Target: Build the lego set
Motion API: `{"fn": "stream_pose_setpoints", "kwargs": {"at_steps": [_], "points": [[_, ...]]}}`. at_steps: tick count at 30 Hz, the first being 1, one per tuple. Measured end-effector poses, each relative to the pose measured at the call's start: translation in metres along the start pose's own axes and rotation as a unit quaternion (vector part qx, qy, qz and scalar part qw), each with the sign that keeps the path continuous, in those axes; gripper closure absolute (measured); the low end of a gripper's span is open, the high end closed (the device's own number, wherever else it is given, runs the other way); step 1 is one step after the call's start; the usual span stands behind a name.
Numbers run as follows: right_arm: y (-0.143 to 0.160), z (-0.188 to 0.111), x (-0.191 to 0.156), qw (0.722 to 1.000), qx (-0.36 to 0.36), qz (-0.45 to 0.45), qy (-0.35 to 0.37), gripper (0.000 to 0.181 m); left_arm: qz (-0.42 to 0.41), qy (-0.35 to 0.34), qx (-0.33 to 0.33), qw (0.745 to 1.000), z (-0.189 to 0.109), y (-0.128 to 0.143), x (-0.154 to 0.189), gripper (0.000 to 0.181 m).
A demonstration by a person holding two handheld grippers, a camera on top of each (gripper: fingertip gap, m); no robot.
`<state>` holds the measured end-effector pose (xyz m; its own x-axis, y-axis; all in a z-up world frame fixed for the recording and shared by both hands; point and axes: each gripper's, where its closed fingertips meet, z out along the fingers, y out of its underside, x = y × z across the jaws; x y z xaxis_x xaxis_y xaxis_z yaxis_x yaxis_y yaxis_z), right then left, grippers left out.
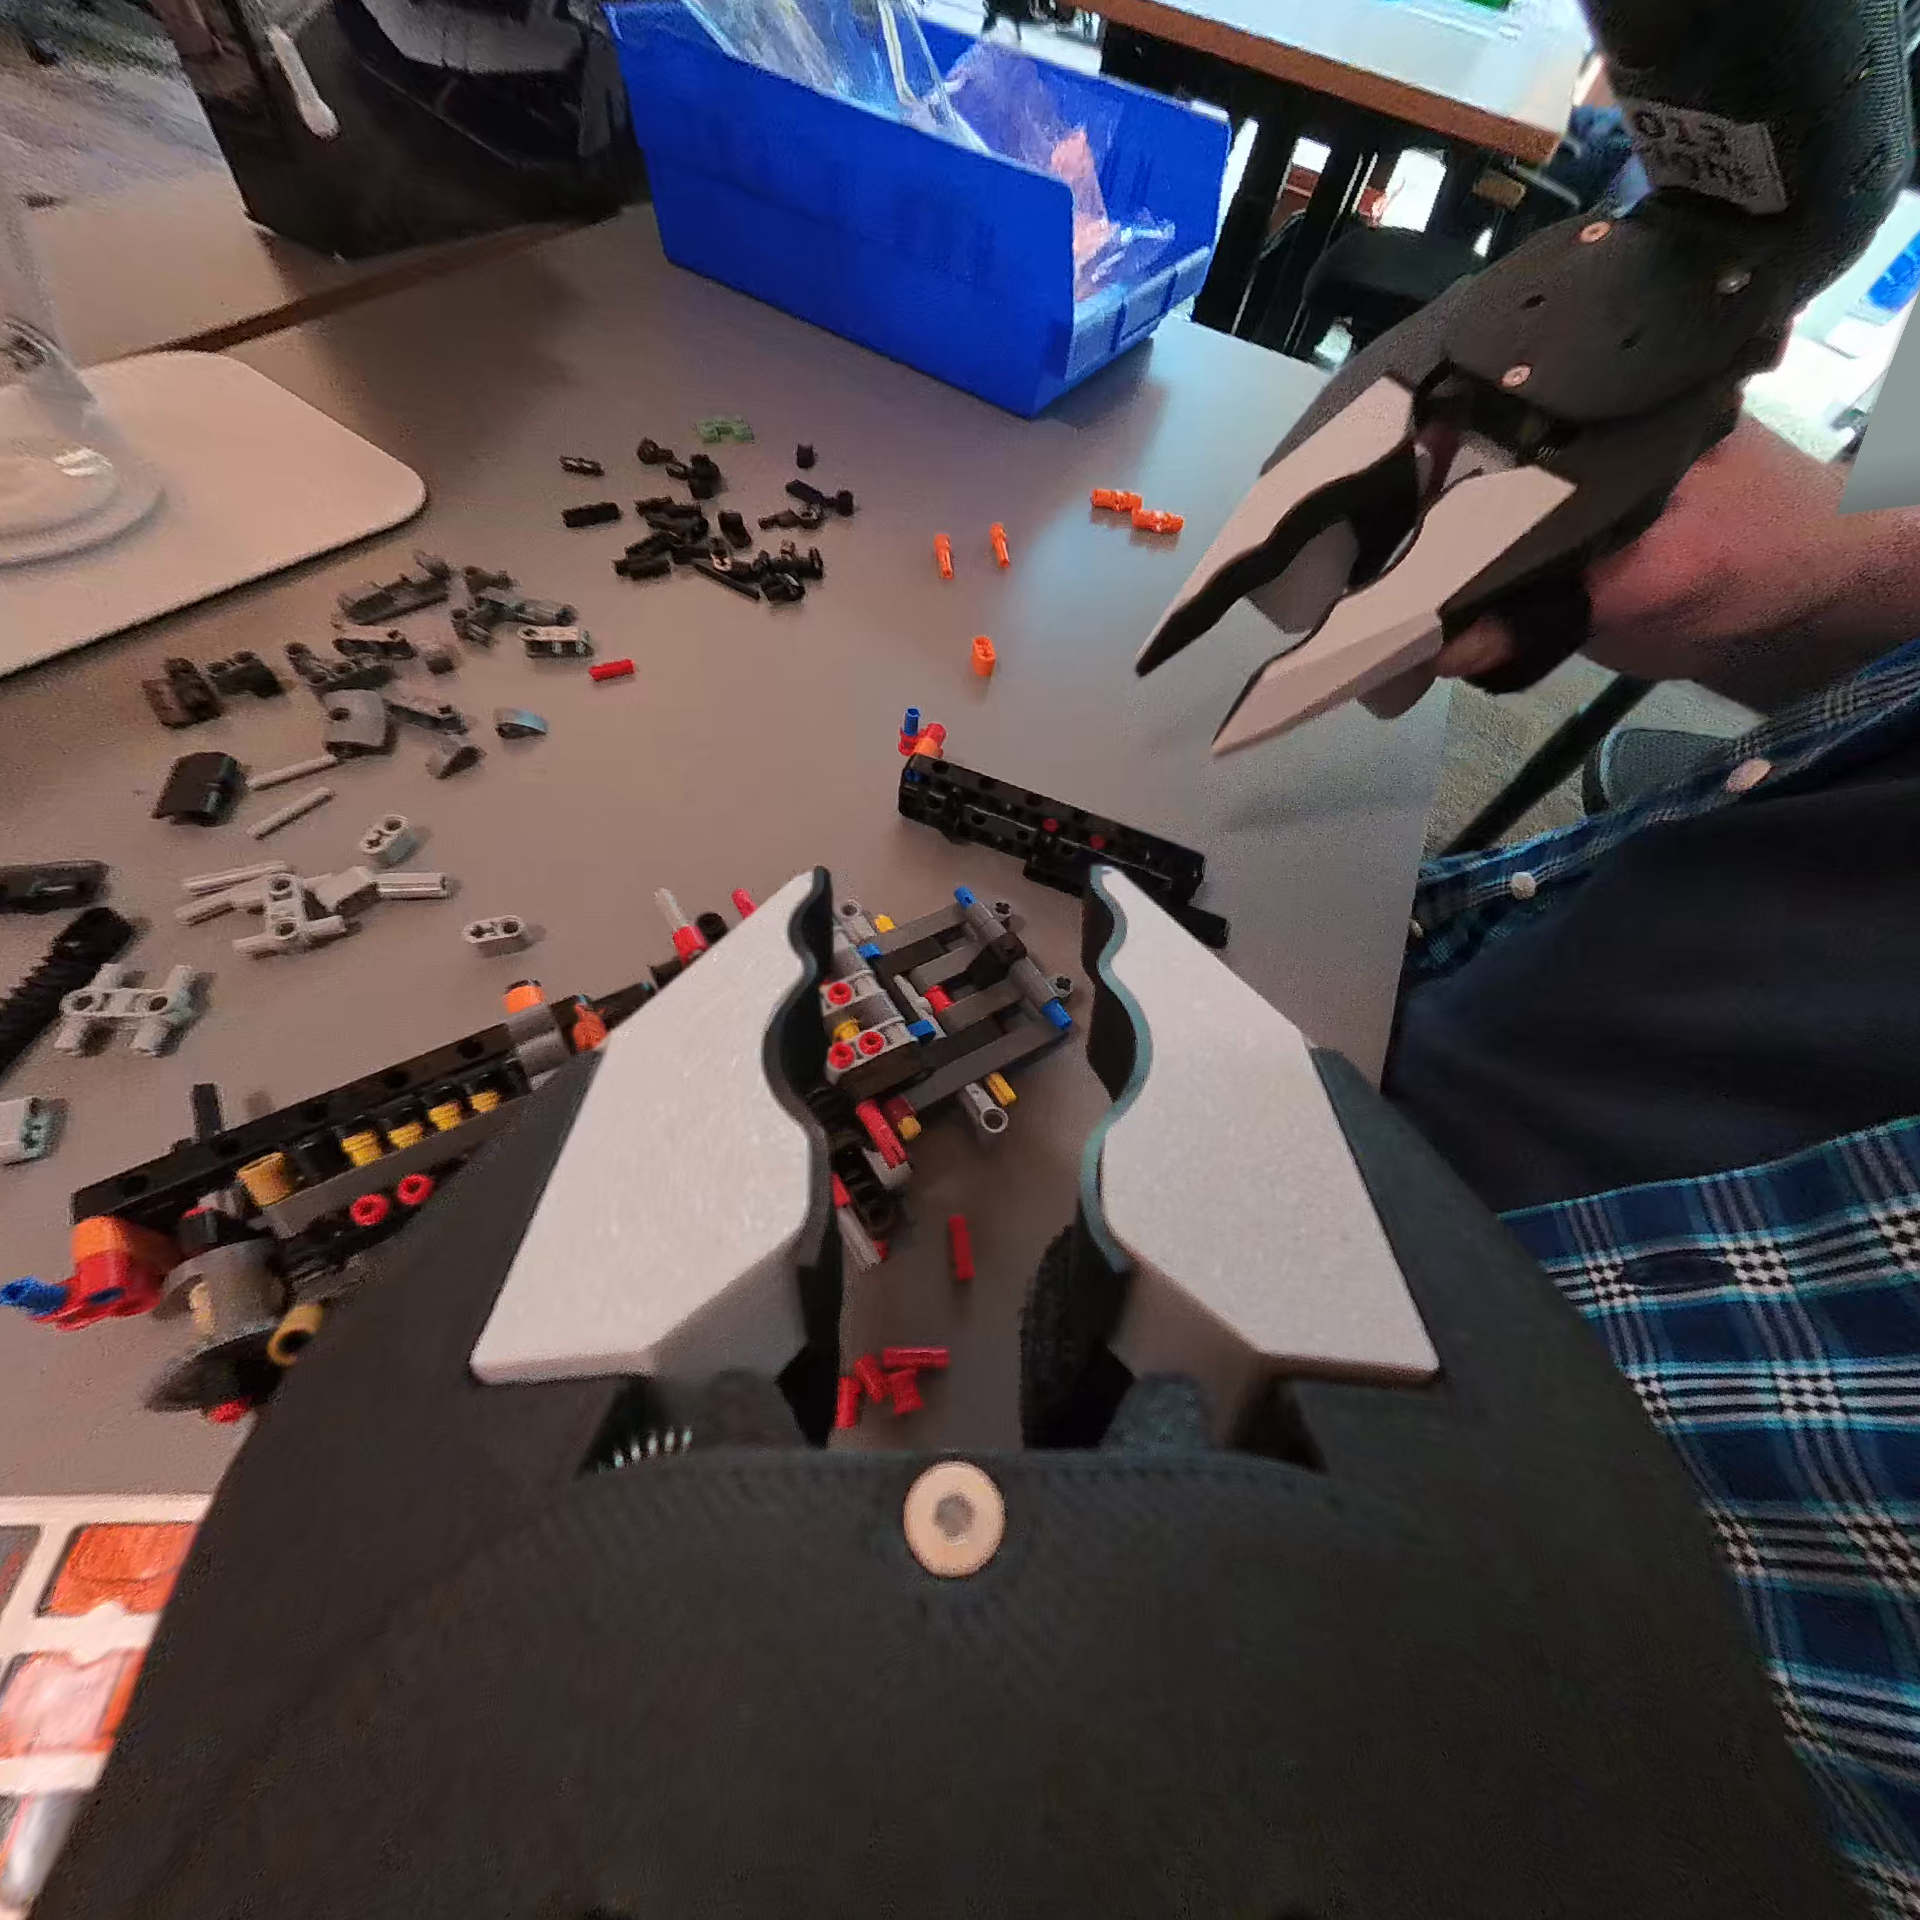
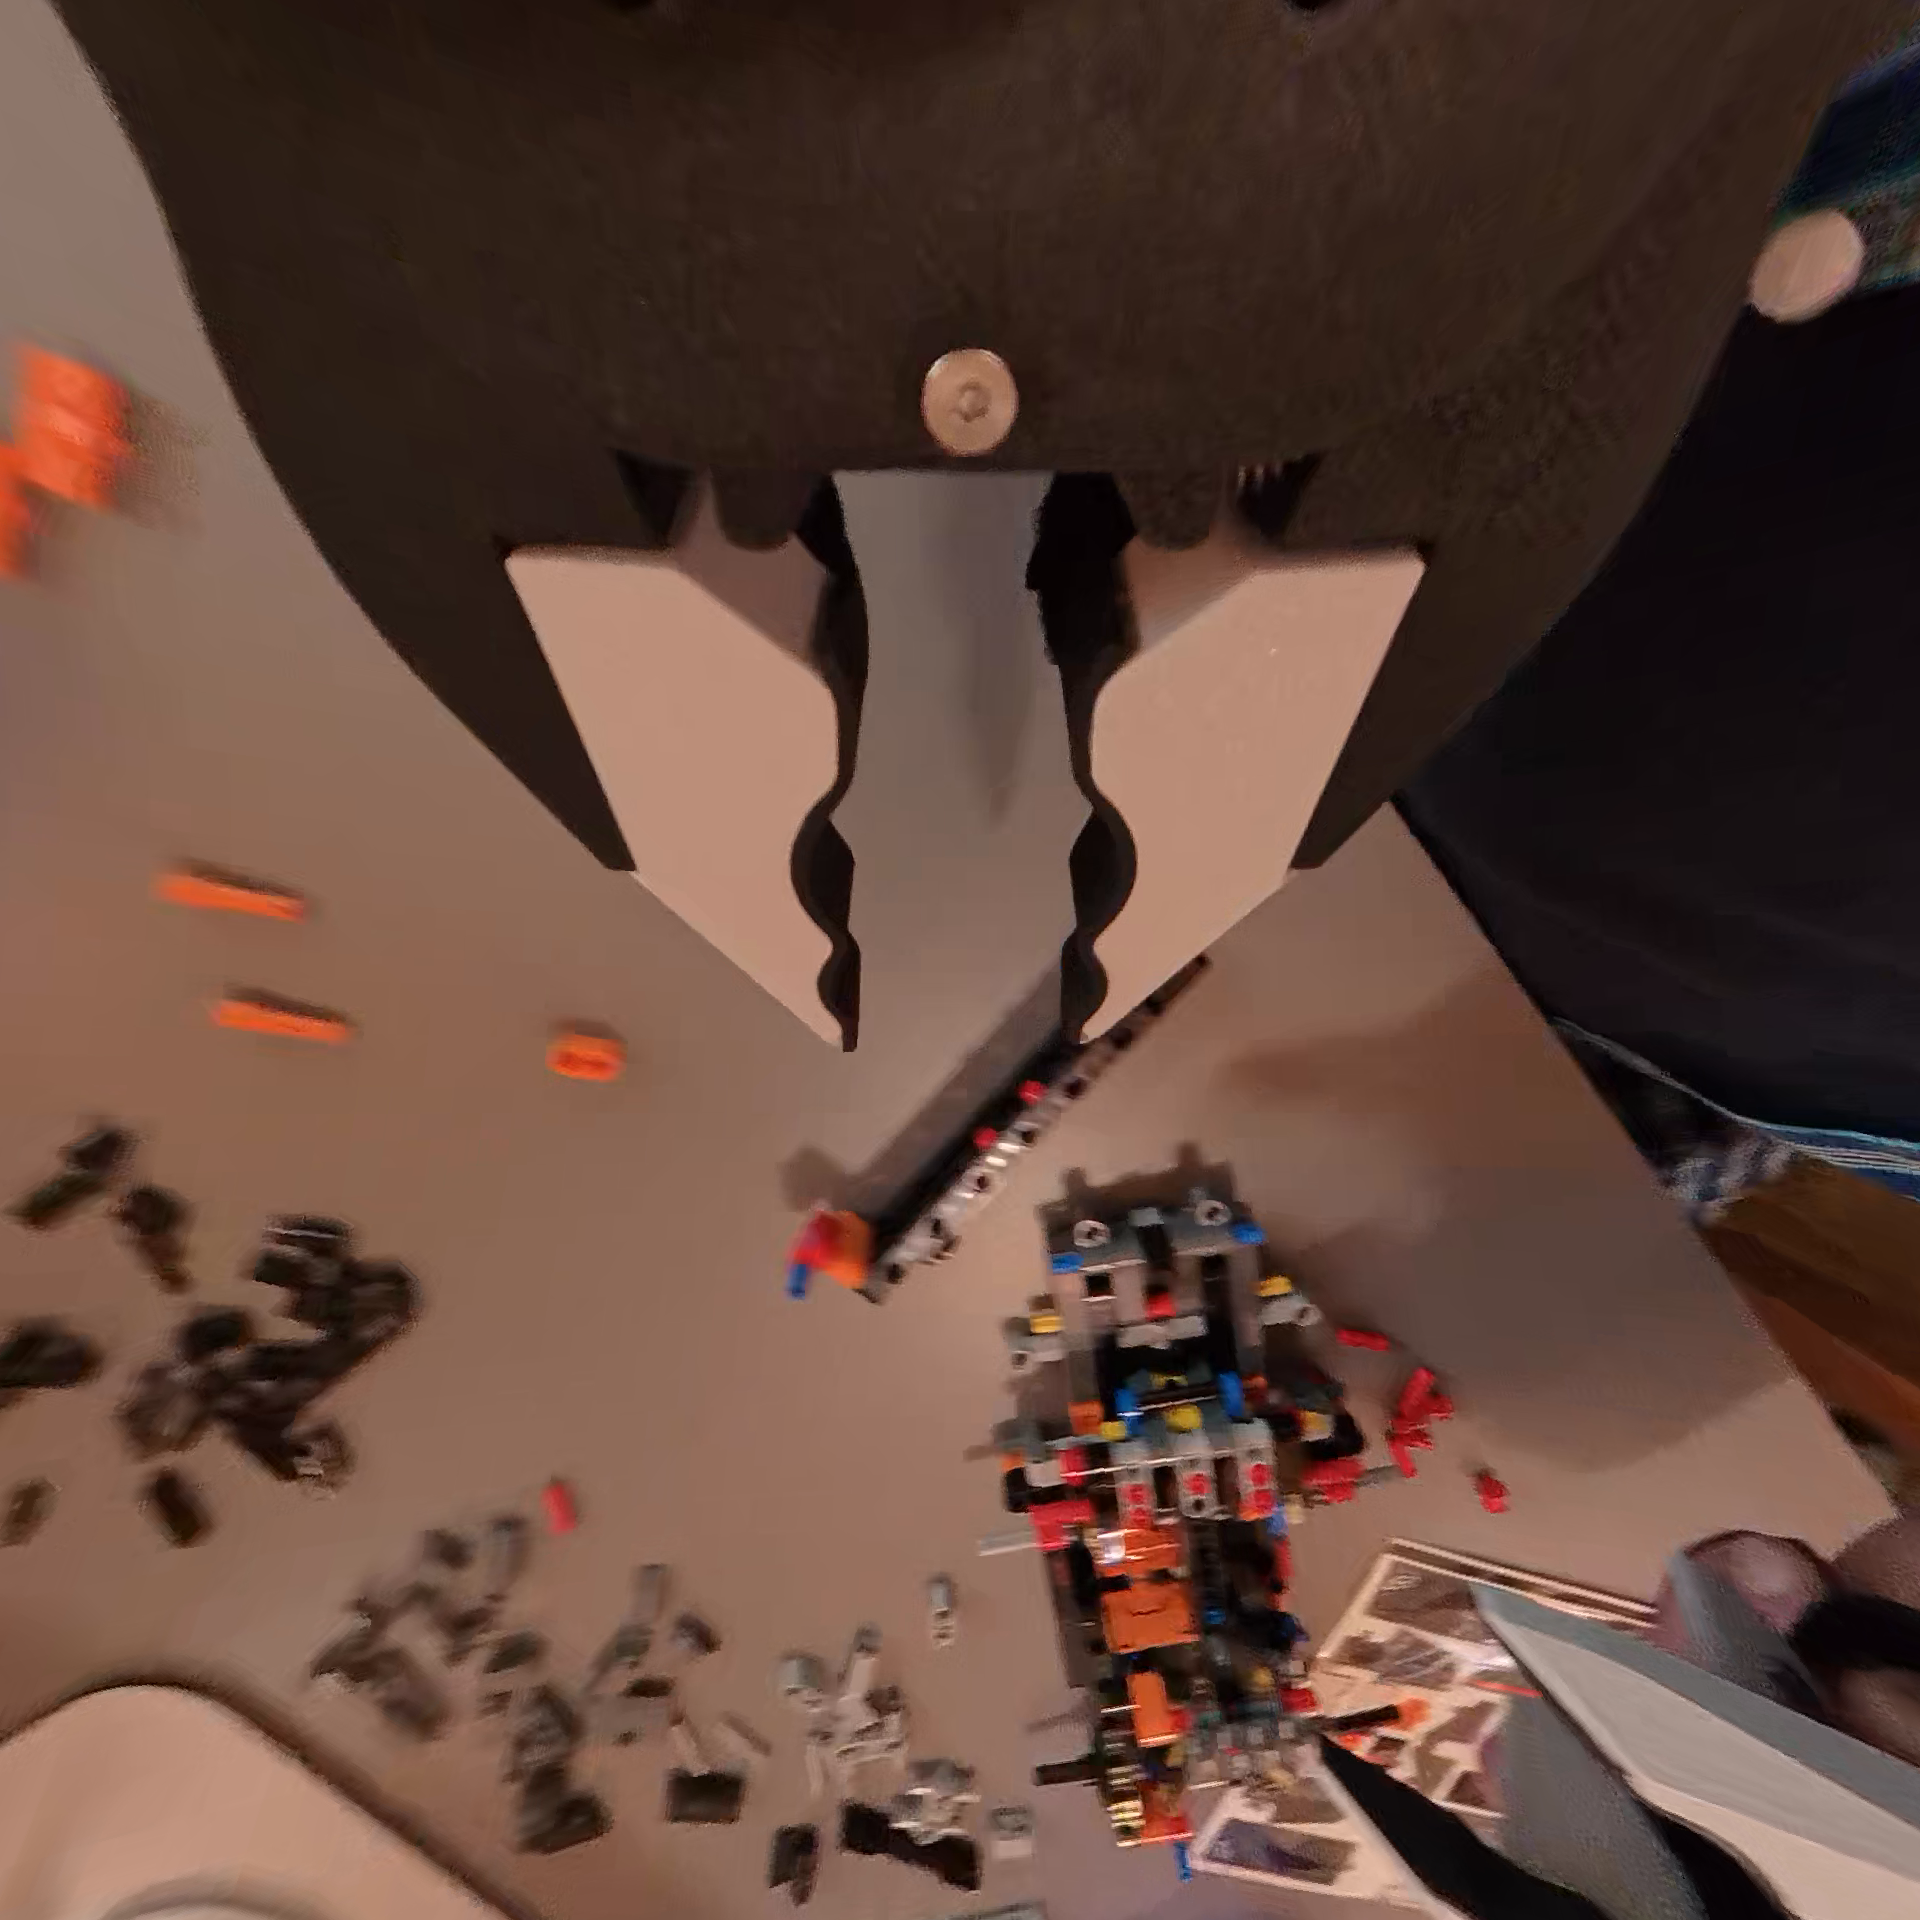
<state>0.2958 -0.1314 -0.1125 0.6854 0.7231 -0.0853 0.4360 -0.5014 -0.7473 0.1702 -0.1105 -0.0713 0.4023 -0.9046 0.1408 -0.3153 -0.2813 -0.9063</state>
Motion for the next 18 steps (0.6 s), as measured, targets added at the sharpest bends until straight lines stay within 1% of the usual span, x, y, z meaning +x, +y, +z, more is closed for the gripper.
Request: {"fn": "stream_pose_setpoints", "kwargs": {"at_steps": [3, 6, 9, 11, 13, 14, 16, 18], "points": [[0.007, -0.028, 0.039, 0.998, 0.006, 0.002, 0.055, 0.149, 0.002, -0.011, 0.014, 1.0, -0.007, -0.007, -0.005, 0.134], [0.022, -0.051, 0.081, 0.994, -0.006, 0.006, 0.107, 0.156, 0.007, -0.018, 0.007, 1.0, -0.007, -0.006, -0.007, 0.134], [0.035, -0.061, 0.109, 0.991, -0.029, 0.004, 0.13, 0.166, 0.018, -0.034, -0.007, 0.999, -0.007, -0.005, -0.011, 0.135], [0.031, -0.062, 0.113, 0.992, -0.026, -0.009, 0.125, 0.168, 0.027, -0.055, -0.011, 0.998, -0.014, -0.007, -0.017, 0.137], [0.023, -0.058, 0.109, 0.992, -0.024, -0.031, 0.116, 0.166, 0.031, -0.099, -0.024, 0.994, -0.033, -0.008, -0.034, 0.14], [0.019, -0.055, 0.108, 0.992, -0.023, -0.041, 0.113, 0.165, 0.03, -0.128, -0.027, 0.991, -0.048, -0.008, -0.045, 0.142], [0.013, -0.045, 0.102, 0.994, -0.019, -0.052, 0.098, 0.163, 0.022, -0.179, -0.035, 0.983, -0.086, -0.004, -0.065, 0.148], [0.009, -0.034, 0.096, 0.995, -0.019, -0.061, 0.075, 0.163, 0.007, -0.239, -0.064, 0.969, -0.128, 0.012, -0.085, 0.15]]}}
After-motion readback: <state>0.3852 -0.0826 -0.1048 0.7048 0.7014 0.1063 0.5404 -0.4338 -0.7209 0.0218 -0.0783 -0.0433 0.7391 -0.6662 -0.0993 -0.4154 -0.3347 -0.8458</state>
